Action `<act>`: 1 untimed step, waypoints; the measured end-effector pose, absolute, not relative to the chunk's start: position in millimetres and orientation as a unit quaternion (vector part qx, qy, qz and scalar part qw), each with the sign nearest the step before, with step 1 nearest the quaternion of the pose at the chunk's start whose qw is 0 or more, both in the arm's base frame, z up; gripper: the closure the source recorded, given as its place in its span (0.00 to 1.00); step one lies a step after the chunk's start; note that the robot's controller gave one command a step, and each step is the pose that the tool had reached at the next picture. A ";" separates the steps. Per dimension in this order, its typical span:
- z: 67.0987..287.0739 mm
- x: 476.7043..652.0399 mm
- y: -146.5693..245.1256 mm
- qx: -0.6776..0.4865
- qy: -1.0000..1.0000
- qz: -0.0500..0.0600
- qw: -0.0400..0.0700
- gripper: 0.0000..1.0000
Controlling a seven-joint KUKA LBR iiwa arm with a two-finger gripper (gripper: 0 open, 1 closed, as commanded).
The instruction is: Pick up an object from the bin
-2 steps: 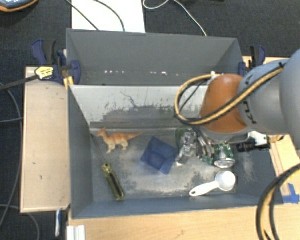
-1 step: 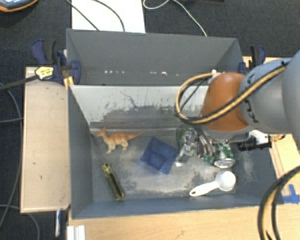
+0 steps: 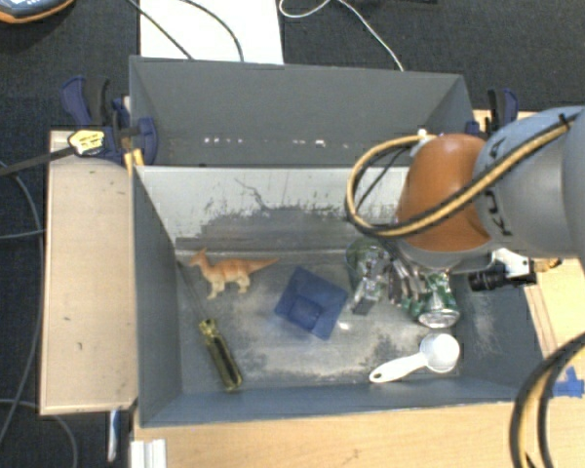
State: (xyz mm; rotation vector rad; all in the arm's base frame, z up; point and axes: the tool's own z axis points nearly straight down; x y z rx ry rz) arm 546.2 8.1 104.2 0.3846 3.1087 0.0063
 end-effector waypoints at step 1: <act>126.2 545.7 8.1 0.123 0.992 0.002 0.004 1.00</act>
Offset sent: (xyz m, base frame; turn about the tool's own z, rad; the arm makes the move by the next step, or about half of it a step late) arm -0.0002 0.0001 0.0031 0.0000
